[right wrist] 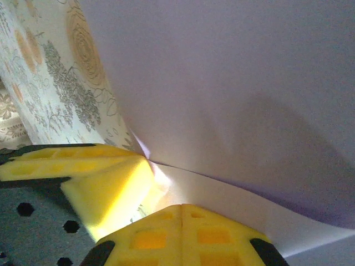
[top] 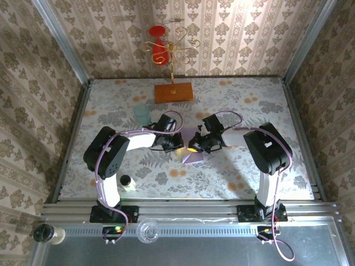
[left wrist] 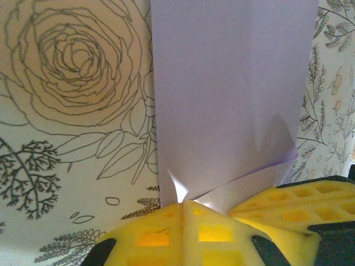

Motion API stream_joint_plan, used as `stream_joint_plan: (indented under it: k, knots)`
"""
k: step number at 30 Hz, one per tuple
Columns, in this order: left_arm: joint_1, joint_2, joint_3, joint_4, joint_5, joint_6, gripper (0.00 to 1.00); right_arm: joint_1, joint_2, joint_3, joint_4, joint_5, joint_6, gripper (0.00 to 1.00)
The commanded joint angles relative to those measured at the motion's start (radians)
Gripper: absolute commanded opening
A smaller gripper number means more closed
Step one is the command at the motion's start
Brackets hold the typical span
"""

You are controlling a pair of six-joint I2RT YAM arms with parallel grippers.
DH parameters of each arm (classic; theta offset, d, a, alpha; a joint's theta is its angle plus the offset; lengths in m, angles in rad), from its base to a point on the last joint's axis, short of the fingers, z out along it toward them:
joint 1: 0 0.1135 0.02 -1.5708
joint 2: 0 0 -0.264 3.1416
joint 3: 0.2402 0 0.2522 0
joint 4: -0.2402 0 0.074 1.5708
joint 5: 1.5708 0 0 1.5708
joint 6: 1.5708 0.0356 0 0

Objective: Fold a paper plane with a square sheet of paper (pick it up from the middle)

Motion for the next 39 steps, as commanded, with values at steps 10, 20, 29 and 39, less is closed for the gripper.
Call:
stream_joint_plan:
  k: [10, 20, 29, 39]
  knots:
    - [-0.011, 0.099, -0.1, -0.148, -0.106, 0.02, 0.0, -0.074, 0.011, -0.161, 0.107, 0.033, -0.02, 0.07]
    - [-0.009, 0.122, -0.118, -0.146, -0.107, 0.036, 0.0, -0.198, -0.078, -0.124, -0.001, 0.093, 0.044, 0.07]
    - [-0.007, 0.102, -0.064, -0.171, -0.071, 0.107, 0.0, -0.161, -0.209, -0.103, -0.049, 0.112, -0.045, 0.06]
    - [0.01, 0.112, 0.016, -0.182, 0.0, 0.188, 0.0, -0.046, -0.1, -0.02, -0.08, -0.006, -0.096, 0.06]
